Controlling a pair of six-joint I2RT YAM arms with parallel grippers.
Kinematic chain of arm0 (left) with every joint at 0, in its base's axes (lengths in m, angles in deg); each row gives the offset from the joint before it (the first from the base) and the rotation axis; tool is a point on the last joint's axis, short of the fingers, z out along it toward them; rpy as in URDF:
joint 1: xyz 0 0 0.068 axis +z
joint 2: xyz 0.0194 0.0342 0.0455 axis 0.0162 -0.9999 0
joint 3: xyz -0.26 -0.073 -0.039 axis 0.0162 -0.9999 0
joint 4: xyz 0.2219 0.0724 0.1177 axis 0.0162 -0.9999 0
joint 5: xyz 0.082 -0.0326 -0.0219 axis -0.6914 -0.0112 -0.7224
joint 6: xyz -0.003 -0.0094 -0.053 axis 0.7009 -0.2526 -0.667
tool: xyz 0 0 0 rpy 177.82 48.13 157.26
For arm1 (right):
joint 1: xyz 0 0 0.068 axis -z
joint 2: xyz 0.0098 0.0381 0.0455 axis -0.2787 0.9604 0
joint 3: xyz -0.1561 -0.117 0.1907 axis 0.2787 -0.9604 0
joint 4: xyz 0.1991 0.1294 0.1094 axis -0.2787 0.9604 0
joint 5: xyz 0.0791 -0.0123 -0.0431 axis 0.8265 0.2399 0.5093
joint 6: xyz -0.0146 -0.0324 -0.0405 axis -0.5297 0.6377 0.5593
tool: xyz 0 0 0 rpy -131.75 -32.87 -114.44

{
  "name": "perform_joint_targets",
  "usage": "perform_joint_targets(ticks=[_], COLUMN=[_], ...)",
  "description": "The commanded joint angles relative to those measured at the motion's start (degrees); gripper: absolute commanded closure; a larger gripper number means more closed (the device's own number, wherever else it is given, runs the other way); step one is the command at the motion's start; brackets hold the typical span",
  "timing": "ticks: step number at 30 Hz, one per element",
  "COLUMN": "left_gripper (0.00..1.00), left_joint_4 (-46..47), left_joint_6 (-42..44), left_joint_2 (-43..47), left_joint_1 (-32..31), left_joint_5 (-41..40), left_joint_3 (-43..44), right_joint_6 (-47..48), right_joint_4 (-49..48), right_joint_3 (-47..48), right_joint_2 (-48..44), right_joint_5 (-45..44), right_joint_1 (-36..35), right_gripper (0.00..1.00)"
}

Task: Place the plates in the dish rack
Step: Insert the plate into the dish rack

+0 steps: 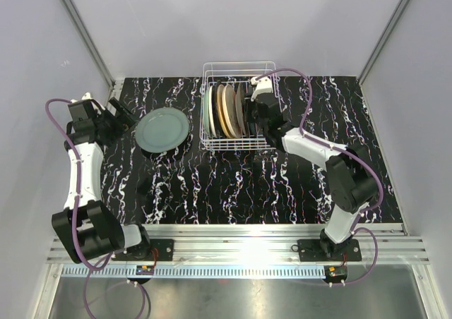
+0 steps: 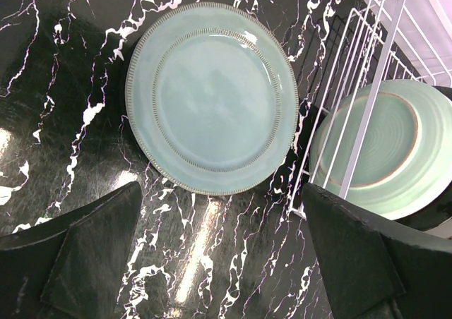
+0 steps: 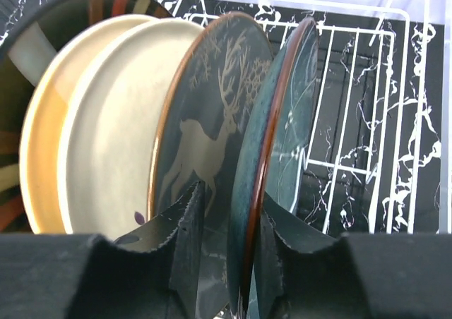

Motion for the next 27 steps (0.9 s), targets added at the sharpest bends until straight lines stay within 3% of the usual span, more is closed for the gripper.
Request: perform_joint_targets(ticks=[1,7,13,19,27], left_gripper=[0.01,0.01,0.01,0.01,0.01], left_joint_4=[1.11,0.59,-0.56,0.32,1.90], left_joint_6=[0.21,0.39,0.65,-0.05,-0.93], left_joint_2=[-0.24,-0.25,1.16,-1.30,-7.53], left_joint_1=[-0.26,-0.26,0.09,0.18,0.53], left_joint_5=[-0.04,-0.39,-6.28,-3.30,0.91], left_joint_3=[1.18,1.18,1.01,0.48,-0.49], right_joint_6=[0.56,0.65,0.56,0.65,1.00], right_joint_4=[-4.27,-3.39,-3.56,-0.76,-6.02], right_joint_3=[3.23,2.71,2.18,3.58,0.16], right_joint_2=[-1.36,-4.17,-10.41,-13.58,-20.08], right_joint_5=[1.24,1.42,2.82,4.84,19.77], right_joint_1=[-0.36,-0.45,-0.45,-0.36,-0.36], right_gripper=[0.62,0.59,0.46,0.41,0.43])
